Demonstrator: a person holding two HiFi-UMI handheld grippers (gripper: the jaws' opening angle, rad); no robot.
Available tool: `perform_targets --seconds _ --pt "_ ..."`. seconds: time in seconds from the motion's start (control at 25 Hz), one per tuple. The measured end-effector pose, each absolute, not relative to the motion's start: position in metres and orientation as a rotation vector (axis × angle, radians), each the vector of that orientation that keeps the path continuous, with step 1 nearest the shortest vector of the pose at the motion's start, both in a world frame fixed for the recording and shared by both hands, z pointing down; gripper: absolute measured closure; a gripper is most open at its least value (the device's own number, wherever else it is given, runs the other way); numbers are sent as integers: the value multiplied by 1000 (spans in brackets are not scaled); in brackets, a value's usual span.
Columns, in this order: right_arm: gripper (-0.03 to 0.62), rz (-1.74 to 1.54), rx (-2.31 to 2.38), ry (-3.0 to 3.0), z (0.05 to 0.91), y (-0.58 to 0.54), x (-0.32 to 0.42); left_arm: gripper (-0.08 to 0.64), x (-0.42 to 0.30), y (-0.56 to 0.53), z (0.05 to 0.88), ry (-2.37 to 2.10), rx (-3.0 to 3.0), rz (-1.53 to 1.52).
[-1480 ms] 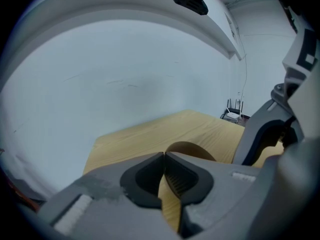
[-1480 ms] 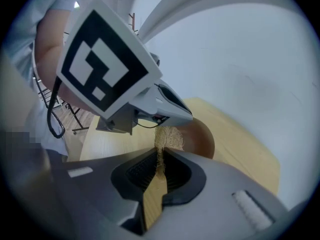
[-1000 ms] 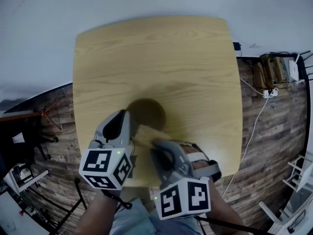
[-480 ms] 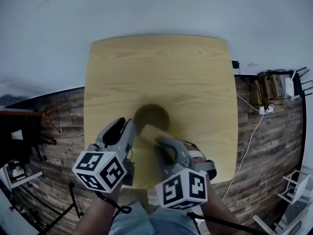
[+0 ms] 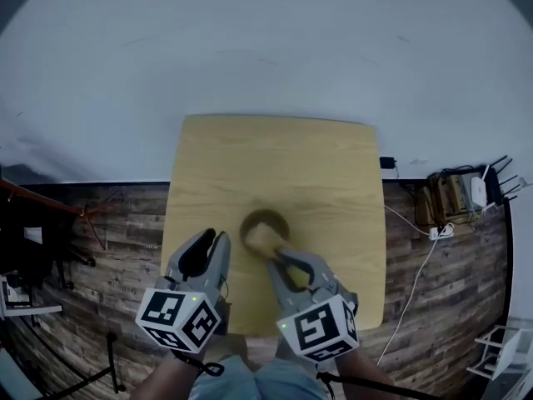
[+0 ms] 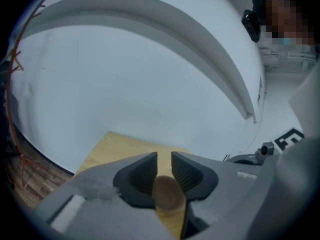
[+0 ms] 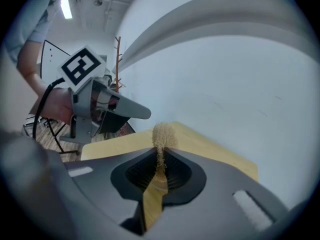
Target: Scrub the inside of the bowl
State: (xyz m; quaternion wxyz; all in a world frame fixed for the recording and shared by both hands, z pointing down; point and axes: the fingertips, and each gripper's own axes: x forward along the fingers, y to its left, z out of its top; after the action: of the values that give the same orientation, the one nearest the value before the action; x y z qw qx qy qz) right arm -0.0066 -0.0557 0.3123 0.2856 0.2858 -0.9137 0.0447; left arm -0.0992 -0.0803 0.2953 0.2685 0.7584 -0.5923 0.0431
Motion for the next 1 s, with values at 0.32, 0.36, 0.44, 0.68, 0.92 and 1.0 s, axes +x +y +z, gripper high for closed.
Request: perform_targets --seconds 0.32,0.36,0.44,0.68,0.92,1.0 --pt "557 126 850 -2651 225 -52 -4 448 -78 -59 215 -1762 2233 89" --pt "557 125 854 -2674 216 -52 -5 448 -76 -58 206 -1781 2247 77" --pt "557 118 864 -2721 198 -52 -6 451 -76 -57 190 -1833 2269 59" --pt "555 81 873 -2822 169 -53 -6 540 -80 -53 162 -1958 2288 47" --pt "557 43 919 -2868 149 -67 -5 540 -71 -58 154 -2003 2306 89" --pt "557 41 937 -2879 143 -68 -3 540 -68 -58 152 -2000 2308 97"
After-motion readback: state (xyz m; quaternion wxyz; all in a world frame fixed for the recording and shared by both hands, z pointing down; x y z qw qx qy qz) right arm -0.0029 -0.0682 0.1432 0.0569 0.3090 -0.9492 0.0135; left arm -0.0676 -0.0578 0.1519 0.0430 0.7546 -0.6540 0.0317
